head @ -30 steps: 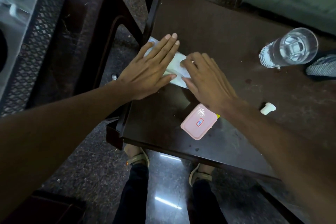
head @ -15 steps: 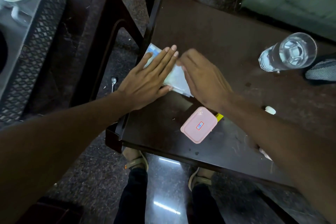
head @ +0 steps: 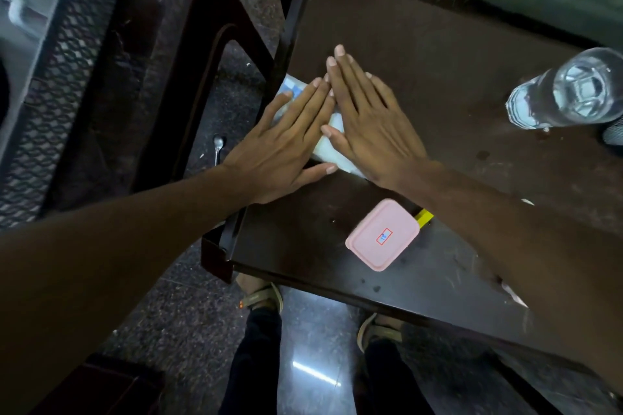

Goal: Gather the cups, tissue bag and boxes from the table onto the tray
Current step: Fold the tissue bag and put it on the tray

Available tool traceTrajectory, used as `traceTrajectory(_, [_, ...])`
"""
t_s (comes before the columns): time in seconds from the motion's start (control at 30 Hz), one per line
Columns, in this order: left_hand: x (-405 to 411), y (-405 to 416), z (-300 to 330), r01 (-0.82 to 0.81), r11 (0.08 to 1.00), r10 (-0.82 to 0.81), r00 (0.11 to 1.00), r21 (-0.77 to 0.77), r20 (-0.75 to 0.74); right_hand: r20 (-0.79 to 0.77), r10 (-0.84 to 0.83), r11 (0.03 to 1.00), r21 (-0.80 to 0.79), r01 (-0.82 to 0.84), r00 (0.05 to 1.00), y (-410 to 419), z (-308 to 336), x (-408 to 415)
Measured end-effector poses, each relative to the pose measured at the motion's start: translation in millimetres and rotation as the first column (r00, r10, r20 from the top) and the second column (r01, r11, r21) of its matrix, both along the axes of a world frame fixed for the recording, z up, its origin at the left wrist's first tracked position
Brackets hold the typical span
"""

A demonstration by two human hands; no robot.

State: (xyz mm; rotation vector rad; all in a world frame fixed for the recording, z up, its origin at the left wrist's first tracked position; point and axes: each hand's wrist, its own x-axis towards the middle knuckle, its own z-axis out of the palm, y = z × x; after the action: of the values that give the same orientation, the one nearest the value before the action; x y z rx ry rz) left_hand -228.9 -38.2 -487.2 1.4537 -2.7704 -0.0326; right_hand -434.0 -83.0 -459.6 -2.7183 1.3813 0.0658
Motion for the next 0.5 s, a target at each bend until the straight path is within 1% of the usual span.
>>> traceTrajectory(0.07, [0.1, -0.4, 11.6, 0.004, 0.998, -0.006, 0.999, 0.057, 0.034, -0.039, 0.001, 0.999, 0.036, 0.000, 0.999, -0.5, 11.0, 3.0])
traceTrajectory(0.13, [1.6, -0.9, 25.6, 0.018, 0.995, -0.022, 0.999, 0.095, 0.041, -0.055, -0.030, 0.995, 0.089, 0.035, 0.998, -1.0, 25.1, 1.5])
traceTrajectory(0.2, [4.1, -3.7, 38.7, 0.001, 0.994, 0.001, 1.000, 0.112, -0.023, -0.013, -0.127, 0.983, 0.132, 0.128, 0.992, 0.8, 39.1, -4.8])
traceTrajectory(0.27, [6.5, -7.8, 50.0, -0.086, 0.988, 0.101, 0.987, 0.125, -0.127, 0.065, -0.236, 0.965, 0.130, 0.226, 0.970, 8.0, 47.6, -15.4])
traceTrajectory(0.3, [8.1, -10.2, 53.7, -0.151, 0.978, 0.173, 0.972, 0.143, -0.157, 0.088, -0.261, 0.961, 0.116, 0.250, 0.961, 13.1, 49.9, -20.5])
traceTrajectory(0.4, [14.5, -13.9, 57.1, -0.295, 0.922, 0.334, 0.934, 0.252, -0.127, 0.098, -0.242, 0.967, 0.103, 0.232, 0.965, 29.5, 49.7, -27.7])
traceTrajectory(0.43, [15.6, -14.1, 57.4, -0.318, 0.901, 0.365, 0.924, 0.296, -0.117, 0.107, -0.255, 0.962, 0.128, 0.241, 0.961, 34.1, 48.4, -27.8])
traceTrajectory(0.5, [14.1, -15.3, 61.0, -0.354, 0.856, 0.428, 0.894, 0.376, -0.131, 0.127, -0.349, 0.924, 0.215, 0.317, 0.929, 38.3, 46.5, -24.8])
